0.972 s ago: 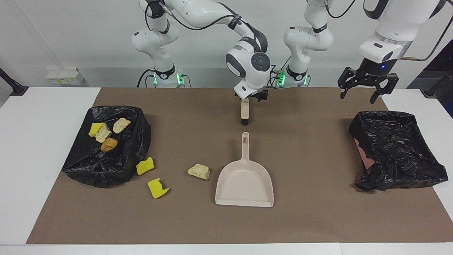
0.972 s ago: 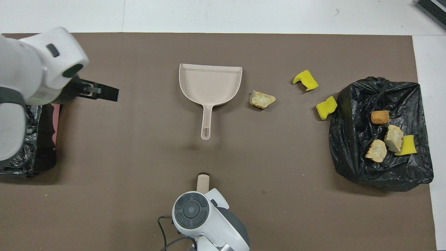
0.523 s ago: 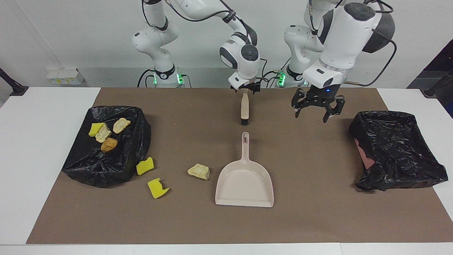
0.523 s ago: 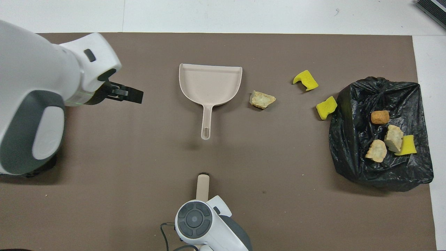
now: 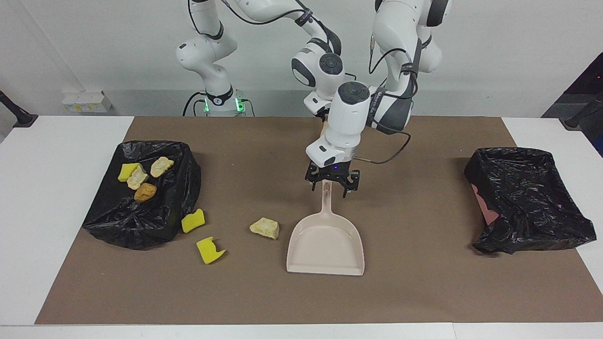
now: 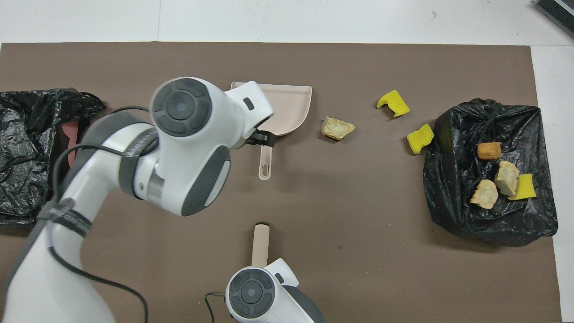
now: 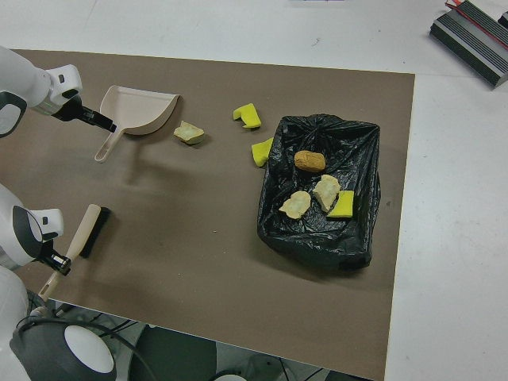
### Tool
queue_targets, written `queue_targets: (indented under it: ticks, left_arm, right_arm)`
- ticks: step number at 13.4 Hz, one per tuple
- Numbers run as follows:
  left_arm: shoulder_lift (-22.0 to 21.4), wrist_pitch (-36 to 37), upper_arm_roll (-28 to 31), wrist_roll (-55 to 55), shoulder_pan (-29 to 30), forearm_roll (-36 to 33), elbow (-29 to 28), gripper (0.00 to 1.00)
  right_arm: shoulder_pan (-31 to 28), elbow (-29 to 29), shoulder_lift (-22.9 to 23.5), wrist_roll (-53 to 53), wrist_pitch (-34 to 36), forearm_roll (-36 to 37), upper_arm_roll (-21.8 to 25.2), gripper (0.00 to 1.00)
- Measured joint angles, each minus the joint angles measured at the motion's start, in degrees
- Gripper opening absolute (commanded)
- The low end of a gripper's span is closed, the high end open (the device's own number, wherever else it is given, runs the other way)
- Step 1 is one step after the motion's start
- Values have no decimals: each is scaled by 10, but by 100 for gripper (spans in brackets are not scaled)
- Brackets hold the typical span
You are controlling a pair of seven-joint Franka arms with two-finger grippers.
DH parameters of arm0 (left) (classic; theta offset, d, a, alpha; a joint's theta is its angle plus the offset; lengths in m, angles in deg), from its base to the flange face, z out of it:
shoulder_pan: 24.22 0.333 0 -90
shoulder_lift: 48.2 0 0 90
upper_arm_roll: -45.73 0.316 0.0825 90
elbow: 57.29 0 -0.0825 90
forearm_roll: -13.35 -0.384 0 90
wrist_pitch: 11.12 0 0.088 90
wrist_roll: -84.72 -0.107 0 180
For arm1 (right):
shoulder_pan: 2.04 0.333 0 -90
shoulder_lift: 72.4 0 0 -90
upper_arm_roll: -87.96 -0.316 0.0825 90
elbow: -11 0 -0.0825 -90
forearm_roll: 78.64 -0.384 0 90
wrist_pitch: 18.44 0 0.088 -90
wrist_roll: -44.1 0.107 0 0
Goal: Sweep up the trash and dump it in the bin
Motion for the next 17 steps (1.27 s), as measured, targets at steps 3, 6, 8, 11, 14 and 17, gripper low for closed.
queue_targets:
  ticks: [3,6,8,11,14,17]
  left_arm:
    - [27,-22,0,9,-8,1,-4,100]
    - [53,-42,0,21,-14,1,-6,100]
    - [60,-50,0,32,-15,2,-6,100]
    - [61,-51,0,38,-18,2,-6,100]
    - [61,-53,0,40,-19,2,-9,100]
    - [61,-56,2,41,-19,2,-10,100]
  right_arm:
    - [-25,-1,-15,0,40,1,5,0]
    - [-97,-2,-67,-37,133,2,6,0]
    - [-144,-2,-101,-77,187,17,7,0]
    - [-207,-2,-117,-145,216,63,8,0]
    - [-275,-1,-106,-219,213,127,8,0]
    - [-334,-11,-86,-277,207,214,9,0]
